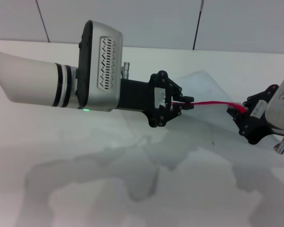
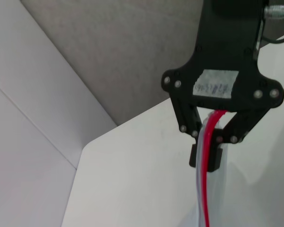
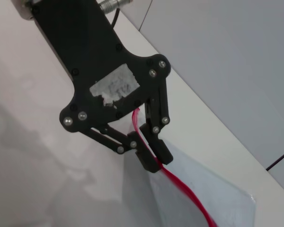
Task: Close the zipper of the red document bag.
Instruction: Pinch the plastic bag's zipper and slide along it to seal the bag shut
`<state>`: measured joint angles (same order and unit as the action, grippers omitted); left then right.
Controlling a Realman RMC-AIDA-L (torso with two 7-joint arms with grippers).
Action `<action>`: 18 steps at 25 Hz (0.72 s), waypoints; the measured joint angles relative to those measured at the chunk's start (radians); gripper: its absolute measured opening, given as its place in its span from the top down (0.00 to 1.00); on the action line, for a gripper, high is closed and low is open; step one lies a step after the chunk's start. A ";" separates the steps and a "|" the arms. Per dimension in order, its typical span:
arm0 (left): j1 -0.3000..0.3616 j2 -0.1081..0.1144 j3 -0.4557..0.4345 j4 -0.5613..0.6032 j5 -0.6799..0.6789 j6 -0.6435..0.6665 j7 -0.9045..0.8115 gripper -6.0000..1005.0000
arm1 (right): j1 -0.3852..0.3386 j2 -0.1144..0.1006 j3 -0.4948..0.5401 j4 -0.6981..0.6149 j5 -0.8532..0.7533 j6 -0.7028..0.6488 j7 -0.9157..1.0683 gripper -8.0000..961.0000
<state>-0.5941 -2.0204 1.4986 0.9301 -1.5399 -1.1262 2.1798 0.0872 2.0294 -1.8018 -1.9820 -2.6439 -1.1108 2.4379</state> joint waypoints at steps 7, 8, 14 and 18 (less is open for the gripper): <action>0.007 0.003 0.000 -0.012 0.000 0.013 0.000 0.93 | -0.001 0.000 0.000 -0.002 -0.001 0.003 0.001 0.91; 0.007 0.003 -0.003 -0.016 0.000 0.013 0.000 0.94 | -0.002 0.000 0.000 -0.003 -0.001 0.003 0.001 0.91; 0.007 0.003 -0.025 -0.024 0.000 0.014 0.004 0.94 | -0.013 0.000 0.000 -0.022 -0.001 0.007 0.001 0.91; 0.008 0.003 -0.027 -0.035 0.000 0.014 0.010 0.94 | -0.014 0.000 -0.001 -0.025 -0.001 0.008 0.001 0.91</action>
<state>-0.5860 -2.0171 1.4718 0.8954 -1.5401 -1.1120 2.1898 0.0733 2.0295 -1.8024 -2.0066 -2.6449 -1.1028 2.4390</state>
